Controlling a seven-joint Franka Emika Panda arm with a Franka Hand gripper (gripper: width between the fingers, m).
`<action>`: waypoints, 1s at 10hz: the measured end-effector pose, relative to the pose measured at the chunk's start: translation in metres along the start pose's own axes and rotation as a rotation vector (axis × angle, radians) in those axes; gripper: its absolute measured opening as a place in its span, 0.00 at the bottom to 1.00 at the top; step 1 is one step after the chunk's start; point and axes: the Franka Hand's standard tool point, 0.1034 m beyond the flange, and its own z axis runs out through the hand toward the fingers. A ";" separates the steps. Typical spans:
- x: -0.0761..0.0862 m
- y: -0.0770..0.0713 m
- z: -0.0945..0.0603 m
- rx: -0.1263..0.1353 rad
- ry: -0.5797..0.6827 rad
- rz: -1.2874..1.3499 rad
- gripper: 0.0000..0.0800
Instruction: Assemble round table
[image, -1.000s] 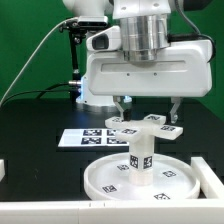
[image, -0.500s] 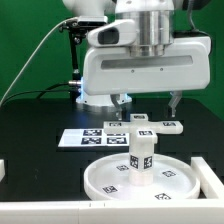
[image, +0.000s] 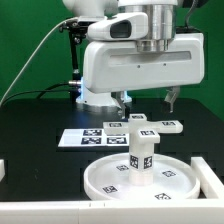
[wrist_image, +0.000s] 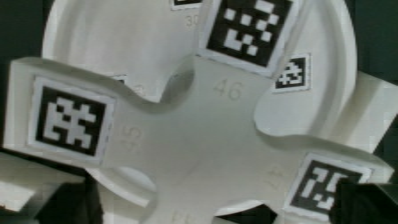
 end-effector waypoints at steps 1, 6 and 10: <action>0.001 0.000 0.000 -0.008 -0.004 -0.077 0.81; -0.002 0.004 0.004 -0.012 -0.003 -0.239 0.81; 0.001 0.005 0.014 -0.056 0.006 -0.363 0.81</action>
Offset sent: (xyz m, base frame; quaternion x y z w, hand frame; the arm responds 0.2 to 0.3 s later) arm 0.0000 0.0000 0.0000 0.0000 0.0000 -0.0650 0.9979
